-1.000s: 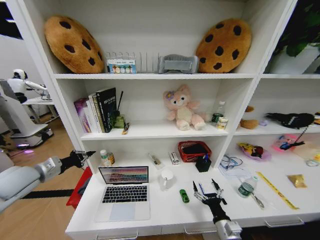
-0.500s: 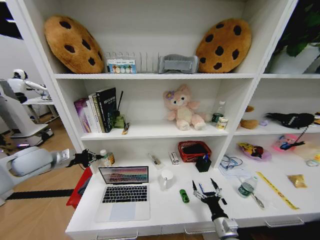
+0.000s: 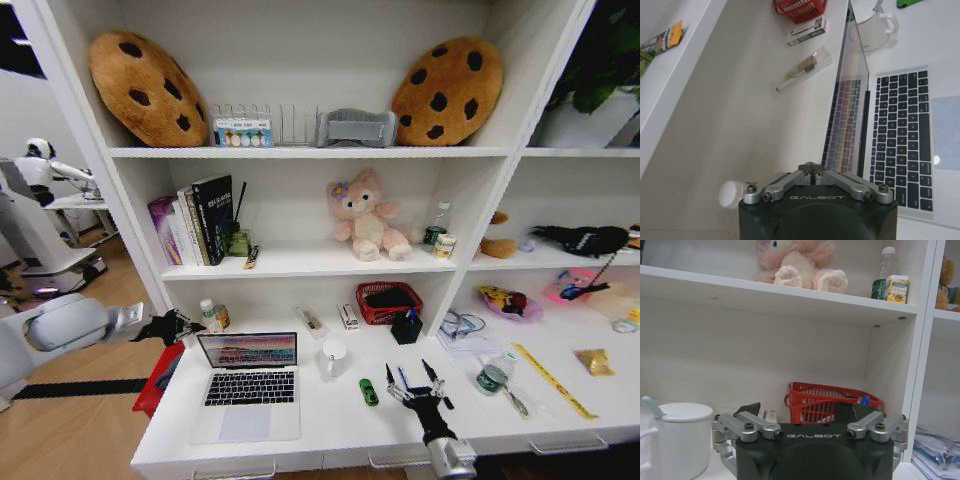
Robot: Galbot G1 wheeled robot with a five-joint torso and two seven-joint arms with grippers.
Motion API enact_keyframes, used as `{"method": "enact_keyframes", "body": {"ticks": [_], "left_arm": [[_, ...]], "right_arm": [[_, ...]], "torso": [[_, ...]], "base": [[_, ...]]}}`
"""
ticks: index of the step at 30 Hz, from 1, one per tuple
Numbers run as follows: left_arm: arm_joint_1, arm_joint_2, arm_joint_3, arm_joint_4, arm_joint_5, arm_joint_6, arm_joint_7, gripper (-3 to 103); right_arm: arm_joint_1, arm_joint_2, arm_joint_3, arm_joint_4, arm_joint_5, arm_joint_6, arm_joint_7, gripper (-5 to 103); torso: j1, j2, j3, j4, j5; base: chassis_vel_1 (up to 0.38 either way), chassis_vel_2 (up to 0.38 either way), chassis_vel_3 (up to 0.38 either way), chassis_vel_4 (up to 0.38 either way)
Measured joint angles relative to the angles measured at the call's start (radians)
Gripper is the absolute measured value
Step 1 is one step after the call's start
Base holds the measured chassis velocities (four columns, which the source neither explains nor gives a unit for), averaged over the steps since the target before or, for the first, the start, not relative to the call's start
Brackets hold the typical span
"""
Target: Organize the objects on the table.
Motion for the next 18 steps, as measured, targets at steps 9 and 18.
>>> {"method": "enact_keyframes", "body": {"ticks": [9, 18], "left_arm": [[-0.026, -0.089, 0.007, -0.059, 0.032, 0.015, 0.09, 0], [-0.037, -0.154, 0.0, -0.115, 0.127, 0.025, 0.256, 0]], "right_arm": [[-0.002, 0.007, -0.005, -0.002, -0.005, 0.003, 0.0, 100], [-0.016, 0.022, -0.009, -0.025, -0.021, 0.028, -0.003, 100]], "torso": [[0.0, 0.0, 0.0, 0.0002, 0.0], [0.0, 0.0, 0.0, 0.0001, 0.0]], "base": [[0.0, 0.0, 0.0, 0.0], [0.0, 0.0, 0.0, 0.0]]}}
